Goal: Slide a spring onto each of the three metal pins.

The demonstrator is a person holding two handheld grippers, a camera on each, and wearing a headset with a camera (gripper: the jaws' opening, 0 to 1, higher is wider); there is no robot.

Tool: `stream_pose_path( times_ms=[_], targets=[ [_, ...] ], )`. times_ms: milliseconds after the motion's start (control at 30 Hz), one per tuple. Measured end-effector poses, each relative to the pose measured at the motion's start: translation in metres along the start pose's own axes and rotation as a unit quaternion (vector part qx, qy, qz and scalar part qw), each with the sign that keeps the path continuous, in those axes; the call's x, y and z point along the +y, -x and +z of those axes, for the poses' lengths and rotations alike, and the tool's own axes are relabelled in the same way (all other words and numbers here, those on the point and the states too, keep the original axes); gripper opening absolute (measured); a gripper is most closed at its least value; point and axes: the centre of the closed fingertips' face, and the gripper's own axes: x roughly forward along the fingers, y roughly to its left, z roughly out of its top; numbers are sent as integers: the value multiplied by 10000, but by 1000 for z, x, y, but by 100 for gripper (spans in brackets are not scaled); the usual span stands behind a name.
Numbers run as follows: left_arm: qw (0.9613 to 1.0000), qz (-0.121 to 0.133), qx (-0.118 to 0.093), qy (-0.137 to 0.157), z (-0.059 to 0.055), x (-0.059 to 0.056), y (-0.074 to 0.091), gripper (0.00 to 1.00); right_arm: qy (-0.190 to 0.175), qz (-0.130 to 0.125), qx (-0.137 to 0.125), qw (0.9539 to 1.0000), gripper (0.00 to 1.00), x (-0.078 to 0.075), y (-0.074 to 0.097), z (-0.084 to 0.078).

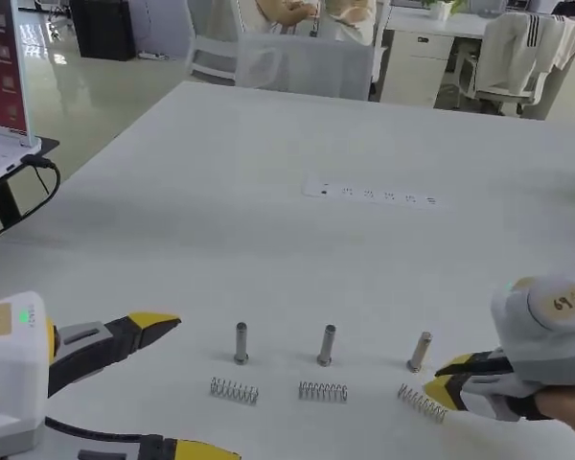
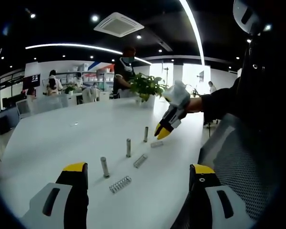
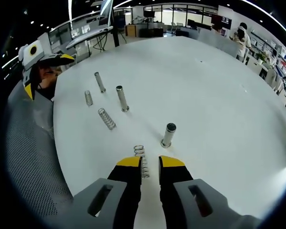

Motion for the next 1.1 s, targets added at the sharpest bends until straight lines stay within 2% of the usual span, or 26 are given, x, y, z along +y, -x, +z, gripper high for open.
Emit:
stream_pose_path(
  times_ms=[133, 467, 933, 1100],
  targets=[
    [10000, -12, 2, -2, 0, 0, 0, 84, 174, 73, 128, 9997, 12, 4, -3, -8],
    [10000, -30, -1, 10, 0, -1, 0, 84, 342, 238, 347, 9985, 12, 8, -5, -22],
    [10000, -21, 11, 27, 0, 0, 0, 83, 570, 341, 468, 9967, 9, 9, -8, -28],
    [10000, -27, 23, 23, -1, -1, 0, 82, 817, 325, 507, 9948, 9, 10, -8, -28]
  ],
)
